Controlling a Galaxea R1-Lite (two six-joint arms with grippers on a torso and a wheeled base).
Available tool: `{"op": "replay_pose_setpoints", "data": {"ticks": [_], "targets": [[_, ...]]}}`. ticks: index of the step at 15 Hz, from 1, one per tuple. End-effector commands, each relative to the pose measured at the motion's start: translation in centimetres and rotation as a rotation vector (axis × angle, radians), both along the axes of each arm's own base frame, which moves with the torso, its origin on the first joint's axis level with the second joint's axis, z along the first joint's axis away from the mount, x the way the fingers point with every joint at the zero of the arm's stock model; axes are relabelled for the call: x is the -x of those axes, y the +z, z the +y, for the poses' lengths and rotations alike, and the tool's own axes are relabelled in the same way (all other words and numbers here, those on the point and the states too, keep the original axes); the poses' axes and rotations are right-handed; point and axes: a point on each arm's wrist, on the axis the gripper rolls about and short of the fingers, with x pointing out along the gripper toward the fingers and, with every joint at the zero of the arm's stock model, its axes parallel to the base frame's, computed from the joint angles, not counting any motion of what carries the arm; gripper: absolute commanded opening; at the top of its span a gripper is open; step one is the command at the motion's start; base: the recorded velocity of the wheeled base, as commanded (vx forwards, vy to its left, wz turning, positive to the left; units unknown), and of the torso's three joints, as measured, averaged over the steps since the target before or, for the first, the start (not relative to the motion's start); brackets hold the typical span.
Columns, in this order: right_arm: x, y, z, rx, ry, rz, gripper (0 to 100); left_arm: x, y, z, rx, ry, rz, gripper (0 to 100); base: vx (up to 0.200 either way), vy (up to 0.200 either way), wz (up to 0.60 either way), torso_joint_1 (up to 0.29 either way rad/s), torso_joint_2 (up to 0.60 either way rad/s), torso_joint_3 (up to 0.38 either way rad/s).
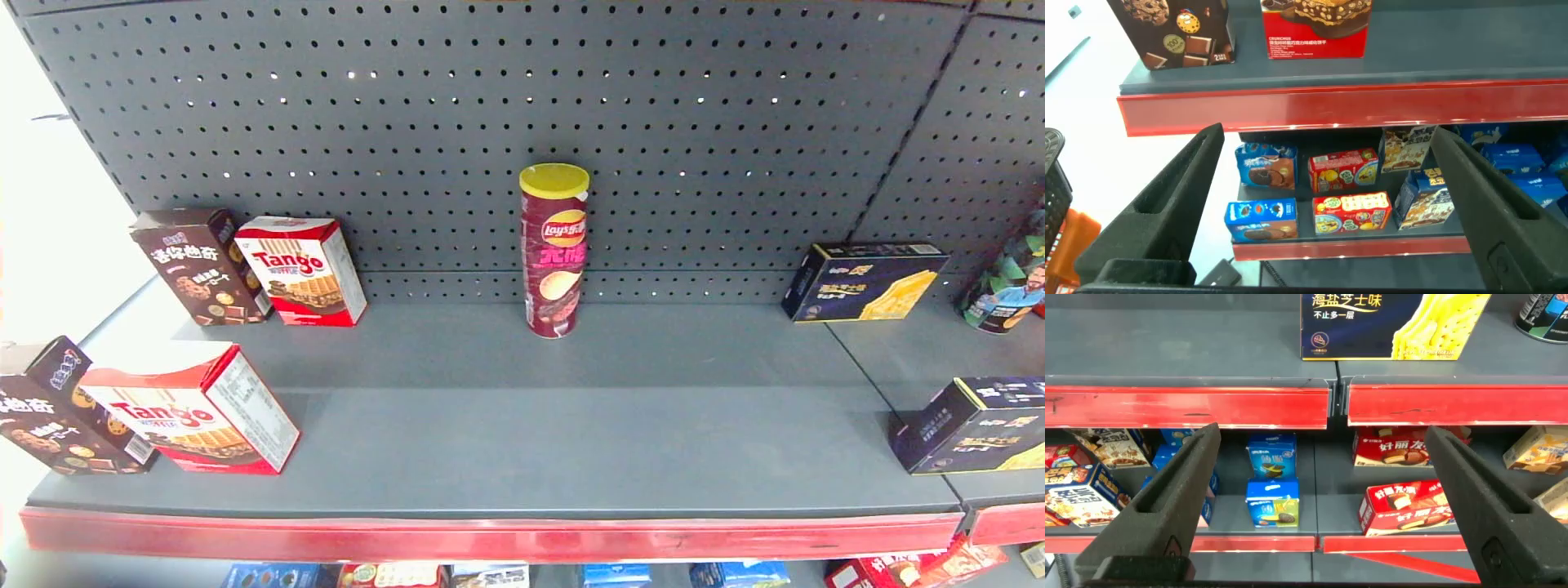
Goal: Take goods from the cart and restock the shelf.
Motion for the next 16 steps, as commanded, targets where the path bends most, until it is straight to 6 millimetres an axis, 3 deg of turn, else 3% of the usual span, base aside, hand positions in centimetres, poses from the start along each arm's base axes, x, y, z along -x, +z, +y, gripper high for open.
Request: {"op": "replay_pose_setpoints", "data": {"ticks": [1, 5, 16], "targets": [[-0.01, 0.01, 0.0, 0.0, 0.0, 0.001, 100, -0.01, 0.0, 0.0, 0.0, 0.0, 0.001, 100, 0.0, 0.0, 0.0, 0.0, 0.0, 0.0], [-0.01, 0.01, 0.01, 0.003, 0.002, 0.001, 100, -0.01, 0.0, 0.0, 0.0, 0.0, 0.001, 100, 0.0, 0.0, 0.0, 0.0, 0.0, 0.0], [-0.01, 0.01, 0.0, 0.005, -0.001, 0.001, 100, -0.01, 0.0, 0.0, 0.0, -0.001, 0.001, 100, 0.0, 0.0, 0.6, 0.002, 0.0, 0.002]]}}
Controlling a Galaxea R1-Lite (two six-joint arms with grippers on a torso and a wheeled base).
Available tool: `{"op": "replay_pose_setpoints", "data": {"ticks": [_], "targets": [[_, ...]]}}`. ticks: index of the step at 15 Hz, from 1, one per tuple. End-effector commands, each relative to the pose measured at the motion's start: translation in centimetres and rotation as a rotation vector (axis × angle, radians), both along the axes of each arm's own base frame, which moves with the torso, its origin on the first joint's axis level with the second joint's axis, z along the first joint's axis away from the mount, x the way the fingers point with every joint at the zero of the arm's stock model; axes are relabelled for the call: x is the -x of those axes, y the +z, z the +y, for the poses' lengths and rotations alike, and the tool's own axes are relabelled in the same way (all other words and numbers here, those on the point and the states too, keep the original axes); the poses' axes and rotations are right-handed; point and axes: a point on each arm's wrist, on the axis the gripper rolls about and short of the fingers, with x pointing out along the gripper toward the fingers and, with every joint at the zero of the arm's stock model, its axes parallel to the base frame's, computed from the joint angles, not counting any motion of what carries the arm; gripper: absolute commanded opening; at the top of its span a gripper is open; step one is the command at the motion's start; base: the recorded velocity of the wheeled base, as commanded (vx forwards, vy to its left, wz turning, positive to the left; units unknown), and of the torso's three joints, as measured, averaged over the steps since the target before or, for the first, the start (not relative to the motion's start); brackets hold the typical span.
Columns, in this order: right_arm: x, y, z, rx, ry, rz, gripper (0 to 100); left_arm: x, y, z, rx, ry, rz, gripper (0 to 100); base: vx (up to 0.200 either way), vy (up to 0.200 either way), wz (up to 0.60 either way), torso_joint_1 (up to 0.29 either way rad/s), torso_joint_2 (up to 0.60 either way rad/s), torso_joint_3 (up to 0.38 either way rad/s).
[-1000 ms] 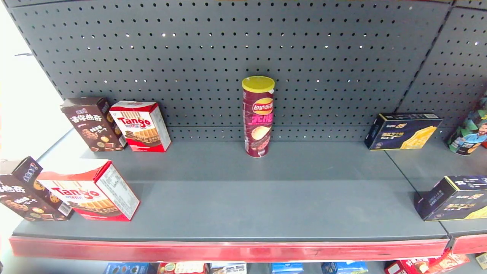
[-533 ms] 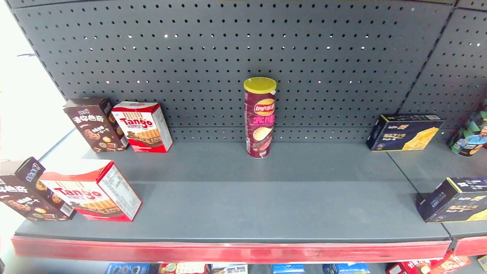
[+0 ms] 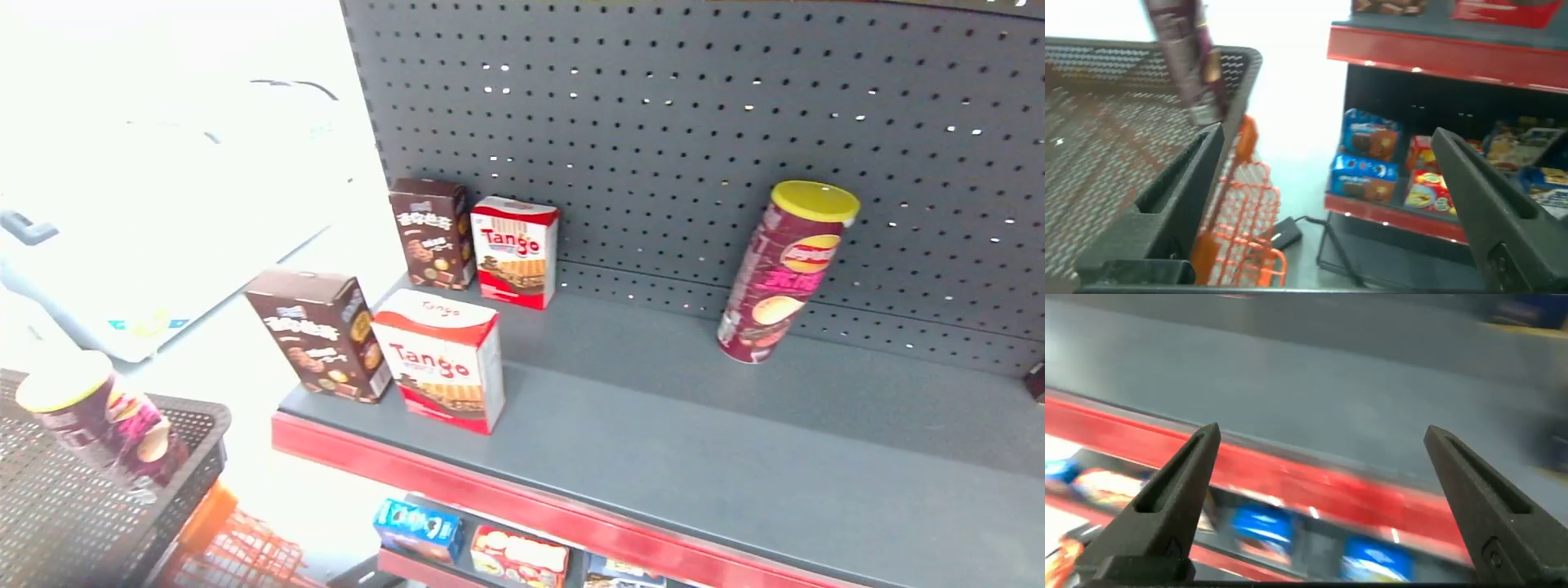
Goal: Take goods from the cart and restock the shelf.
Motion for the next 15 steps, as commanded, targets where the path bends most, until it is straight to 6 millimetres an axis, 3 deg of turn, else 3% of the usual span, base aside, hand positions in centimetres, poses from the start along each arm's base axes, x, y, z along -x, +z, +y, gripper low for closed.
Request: {"op": "replay_pose_setpoints", "data": {"ticks": [1, 15], "targets": [[-0.01, 0.01, 0.0, 0.0, 0.001, 0.001, 100, -0.01, 0.0, 0.0, 0.0, 0.0, 0.001, 100, 0.0, 0.0, 0.6, -0.002, 0.0, 0.007], [-0.01, 0.01, -0.01, -0.004, -0.001, 0.001, 100, -0.01, 0.0, -0.01, -0.005, -0.003, 0.001, 100, 0.0, 0.0, 0.0, 0.0, 0.0, 0.0]]}}
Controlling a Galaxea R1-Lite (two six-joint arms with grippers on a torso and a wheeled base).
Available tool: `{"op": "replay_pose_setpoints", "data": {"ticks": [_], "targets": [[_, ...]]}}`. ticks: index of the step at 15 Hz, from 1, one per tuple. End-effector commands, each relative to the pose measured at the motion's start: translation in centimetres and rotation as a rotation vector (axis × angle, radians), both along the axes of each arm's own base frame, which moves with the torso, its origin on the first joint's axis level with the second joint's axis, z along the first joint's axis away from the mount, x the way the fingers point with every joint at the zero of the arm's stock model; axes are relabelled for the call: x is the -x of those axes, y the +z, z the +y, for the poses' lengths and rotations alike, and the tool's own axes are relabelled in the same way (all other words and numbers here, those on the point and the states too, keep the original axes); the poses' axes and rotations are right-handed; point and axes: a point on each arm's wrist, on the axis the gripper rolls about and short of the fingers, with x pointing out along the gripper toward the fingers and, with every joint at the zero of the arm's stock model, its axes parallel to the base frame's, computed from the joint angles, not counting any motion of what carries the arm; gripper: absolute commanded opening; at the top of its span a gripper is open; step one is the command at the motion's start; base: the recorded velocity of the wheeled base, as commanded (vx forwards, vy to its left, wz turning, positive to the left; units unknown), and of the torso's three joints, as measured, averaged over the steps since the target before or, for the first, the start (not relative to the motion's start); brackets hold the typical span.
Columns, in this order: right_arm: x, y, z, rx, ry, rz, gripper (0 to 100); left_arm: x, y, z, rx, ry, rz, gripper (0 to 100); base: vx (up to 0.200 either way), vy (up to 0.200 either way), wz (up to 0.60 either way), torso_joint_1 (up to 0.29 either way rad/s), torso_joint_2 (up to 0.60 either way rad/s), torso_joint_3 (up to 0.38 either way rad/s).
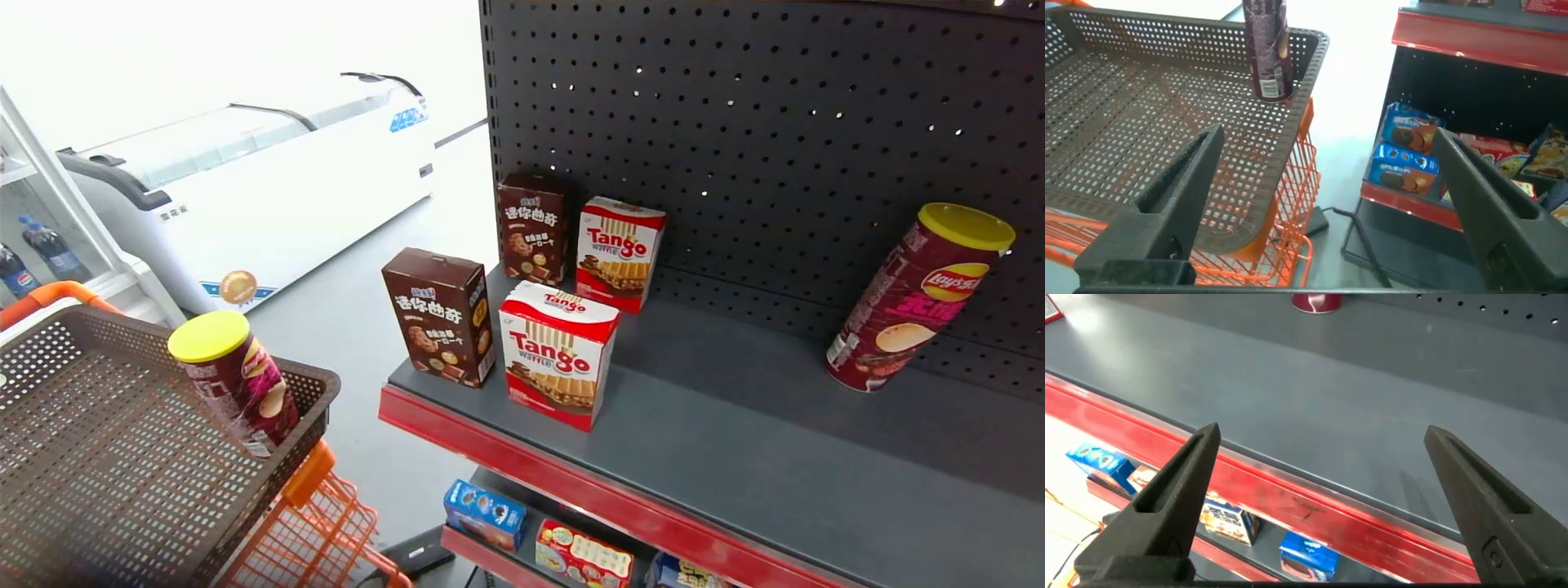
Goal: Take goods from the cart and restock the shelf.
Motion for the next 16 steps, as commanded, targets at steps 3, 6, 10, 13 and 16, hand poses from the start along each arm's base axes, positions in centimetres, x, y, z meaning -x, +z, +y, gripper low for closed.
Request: {"op": "replay_pose_setpoints", "data": {"ticks": [3, 6, 10, 13, 16], "targets": [[0.0, 0.0, 0.0, 0.0, 0.0, 0.001, 100, 0.3, 1.0, 0.0, -0.014, 0.016, -0.03, 100, 0.0, 0.0, 0.0, 0.0, 0.0, 0.0], [0.0, 0.0, 0.0, 0.0, 0.0, 0.001, 100, 0.2, 7.0, 0.1, -0.034, 0.035, 0.08, 100, 0.0, 0.0, 0.0, 0.0, 0.0, 0.0], [0.0, 0.0, 0.0, 0.0, 0.0, 0.001, 100, -4.9, 11.1, 0.0, -0.04, 0.015, 0.216, 100, 0.0, 0.0, 0.0, 0.0, 0.0, 0.0], [0.0, 0.0, 0.0, 0.0, 0.0, 0.001, 100, -7.9, 10.6, 0.4, -0.042, 0.165, 0.36, 100, 0.0, 0.0, 0.0, 0.0, 0.0, 0.0], [0.0, 0.0, 0.0, 0.0, 0.0, 0.001, 100, -11.8, 10.2, 0.9, -0.031, 0.207, 0.431, 100, 0.0, 0.0, 0.0, 0.0, 0.0, 0.0]]}}
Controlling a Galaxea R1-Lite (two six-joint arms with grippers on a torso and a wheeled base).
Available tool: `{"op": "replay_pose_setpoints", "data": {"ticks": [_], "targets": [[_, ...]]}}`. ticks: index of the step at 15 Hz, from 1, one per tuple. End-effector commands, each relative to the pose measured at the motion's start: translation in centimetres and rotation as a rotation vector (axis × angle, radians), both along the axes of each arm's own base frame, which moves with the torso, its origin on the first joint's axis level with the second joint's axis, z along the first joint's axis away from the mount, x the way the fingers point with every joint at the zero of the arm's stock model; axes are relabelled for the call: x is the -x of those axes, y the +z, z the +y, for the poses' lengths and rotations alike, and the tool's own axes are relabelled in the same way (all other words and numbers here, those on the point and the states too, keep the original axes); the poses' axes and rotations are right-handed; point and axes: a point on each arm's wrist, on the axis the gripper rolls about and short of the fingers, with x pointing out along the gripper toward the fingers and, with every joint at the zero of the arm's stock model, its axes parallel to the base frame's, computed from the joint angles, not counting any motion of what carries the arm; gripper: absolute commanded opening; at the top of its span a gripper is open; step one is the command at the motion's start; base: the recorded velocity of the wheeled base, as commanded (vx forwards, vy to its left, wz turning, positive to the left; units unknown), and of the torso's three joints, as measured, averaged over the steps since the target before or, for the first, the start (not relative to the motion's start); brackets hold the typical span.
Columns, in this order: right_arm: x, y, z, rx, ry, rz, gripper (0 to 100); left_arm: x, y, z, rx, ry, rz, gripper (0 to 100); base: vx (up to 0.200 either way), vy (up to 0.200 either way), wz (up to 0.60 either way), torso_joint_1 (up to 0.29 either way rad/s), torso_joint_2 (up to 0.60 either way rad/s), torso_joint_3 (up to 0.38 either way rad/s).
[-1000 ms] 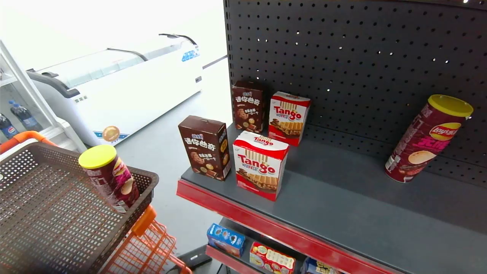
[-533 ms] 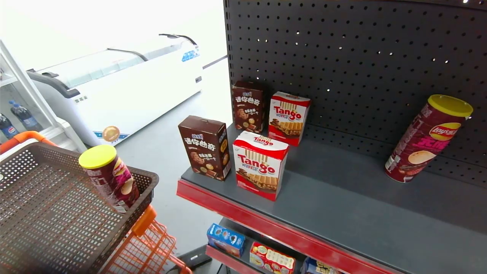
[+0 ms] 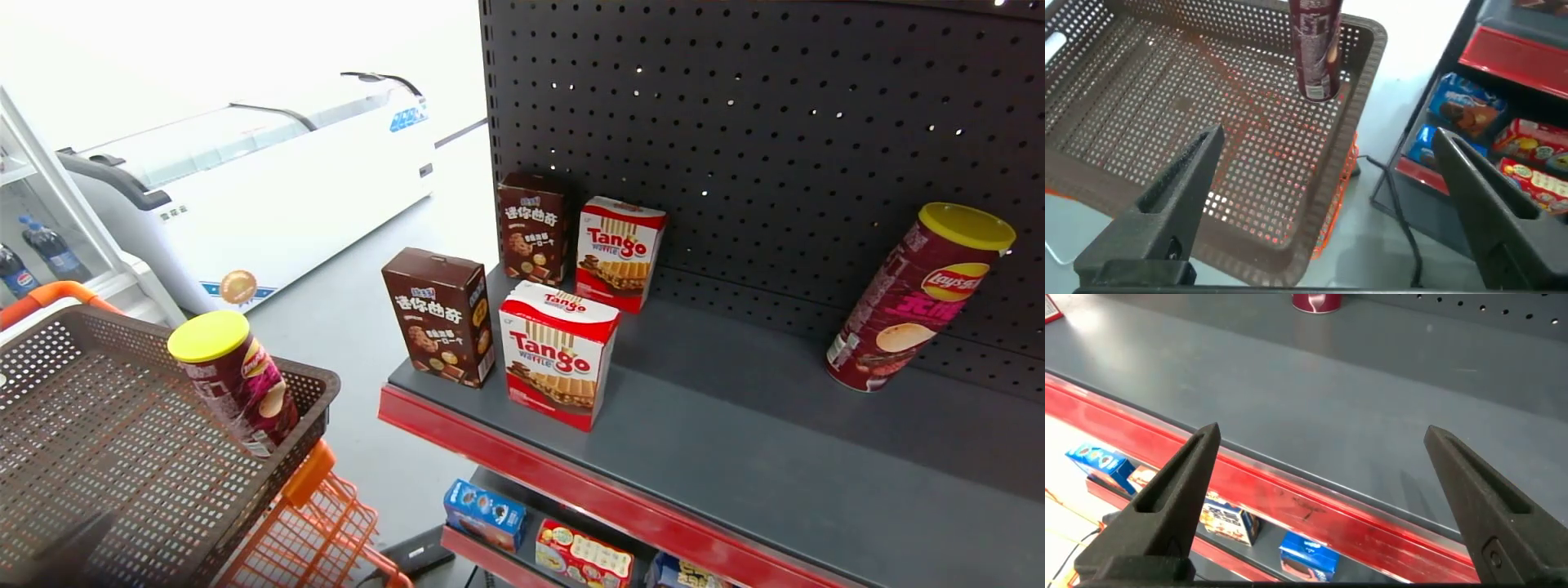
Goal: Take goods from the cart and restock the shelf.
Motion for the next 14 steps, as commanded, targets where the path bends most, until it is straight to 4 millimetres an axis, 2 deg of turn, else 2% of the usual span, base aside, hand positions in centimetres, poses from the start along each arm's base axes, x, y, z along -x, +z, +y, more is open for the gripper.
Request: {"op": "replay_pose_setpoints", "data": {"ticks": [1, 4, 7, 8, 10, 11, 12, 13, 14], "targets": [[0.0, 0.0, 0.0, 0.0, 0.0, 0.001, 100, -4.9, -1.1, 1.1, 0.013, 0.09, 0.143, 100, 0.0, 0.0, 0.0, 0.0, 0.0, 0.0], [0.0, 0.0, 0.0, 0.0, 0.0, 0.001, 100, -7.6, -1.4, 2.6, 0.065, 0.081, 0.17, 100, 0.0, 0.0, 0.0, 0.0, 0.0, 0.0], [0.0, 0.0, 0.0, 0.0, 0.0, 0.001, 100, -10.3, -2.6, 3.1, 0.079, 0.052, 0.181, 100, 0.0, 0.0, 0.0, 0.0, 0.0, 0.0], [0.0, 0.0, 0.0, 0.0, 0.0, 0.001, 100, -12.5, -3.6, 3.4, 0.074, 0.03, 0.141, 100, 0.0, 0.0, 0.0, 0.0, 0.0, 0.0], [0.0, 0.0, 0.0, 0.0, 0.0, 0.001, 100, -15.4, -5.8, 4.0, 0.056, 0.018, 0.059, 100, 0.0, 0.0, 0.0, 0.0, 0.0, 0.0], [0.0, 0.0, 0.0, 0.0, 0.0, 0.001, 100, -16.0, -6.8, 3.9, 0.048, -0.006, 0.046, 100, 0.0, 0.0, 0.0, 0.0, 0.0, 0.0], [0.0, 0.0, 0.0, 0.0, 0.0, 0.001, 100, -16.0, -6.9, 3.9, 0.047, -0.01, 0.049, 100, 0.0, 0.0, 0.0, 0.0, 0.0, 0.0], [0.0, 0.0, 0.0, 0.0, 0.0, 0.001, 100, -16.5, -8.7, 3.5, 0.002, -0.051, 0.089, 100, 0.0, 0.0, 0.0, 0.0, 0.0, 0.0], [0.0, 0.0, 0.0, 0.0, 0.0, 0.001, 100, -17.0, -9.3, 3.7, -0.023, -0.052, 0.101, 100, 0.0, 0.0, 0.0, 0.0, 0.0, 0.0]]}}
